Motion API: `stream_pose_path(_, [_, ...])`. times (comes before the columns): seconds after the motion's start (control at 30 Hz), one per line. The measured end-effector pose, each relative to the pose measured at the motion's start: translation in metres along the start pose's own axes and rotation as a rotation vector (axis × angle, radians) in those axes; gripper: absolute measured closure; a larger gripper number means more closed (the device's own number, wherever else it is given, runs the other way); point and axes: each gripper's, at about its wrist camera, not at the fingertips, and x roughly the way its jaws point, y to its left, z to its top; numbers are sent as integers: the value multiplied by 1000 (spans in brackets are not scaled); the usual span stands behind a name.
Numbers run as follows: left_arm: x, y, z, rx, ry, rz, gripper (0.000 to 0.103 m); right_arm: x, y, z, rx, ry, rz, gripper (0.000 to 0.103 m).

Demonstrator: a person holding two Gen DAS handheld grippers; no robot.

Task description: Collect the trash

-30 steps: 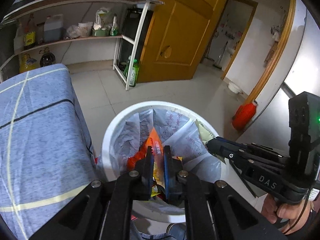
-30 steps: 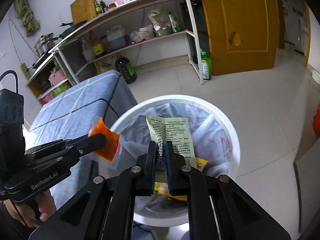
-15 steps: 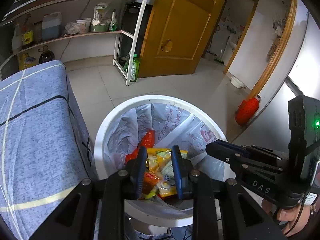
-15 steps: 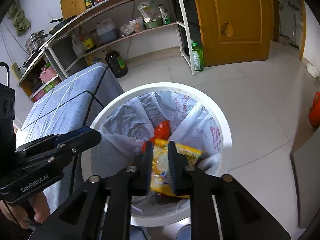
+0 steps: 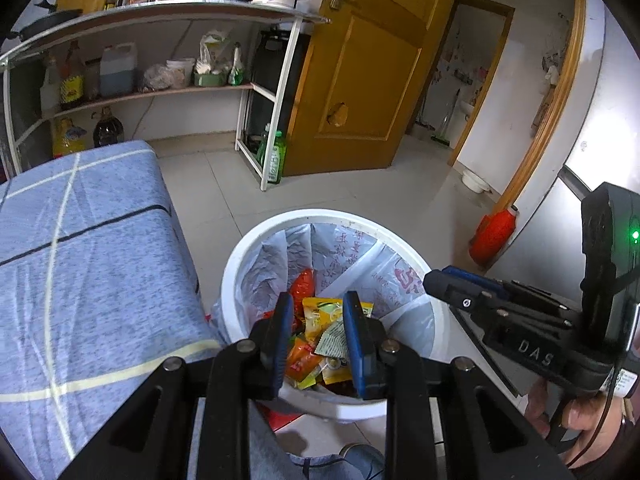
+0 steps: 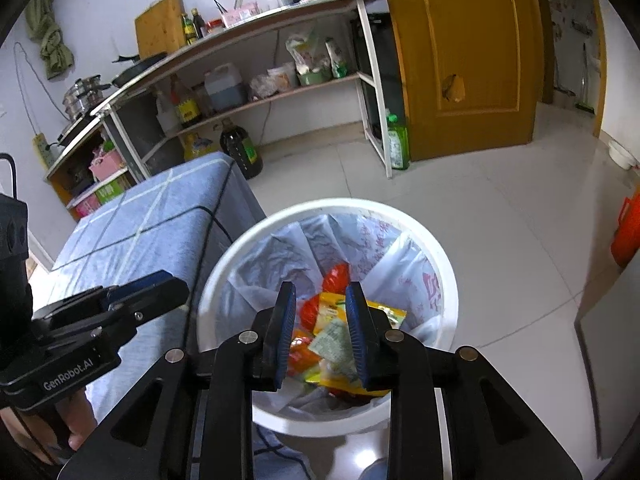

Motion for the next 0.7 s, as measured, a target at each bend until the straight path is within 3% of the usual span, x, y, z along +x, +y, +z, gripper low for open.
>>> stream_pose_path(0.27, [-38,0,-11,5,-58,8,69,-33,20,-16,-36,-55,-10,76])
stream_pose_path(0.57, [-71,-2,-37,25,-96,38,68,-66,44,-51,-111,-99,-55,75])
stream_pose_path(0.7, [-88,-2,-53,29,-119,55,57,-79,52,-68,-136,-111,-72,75])
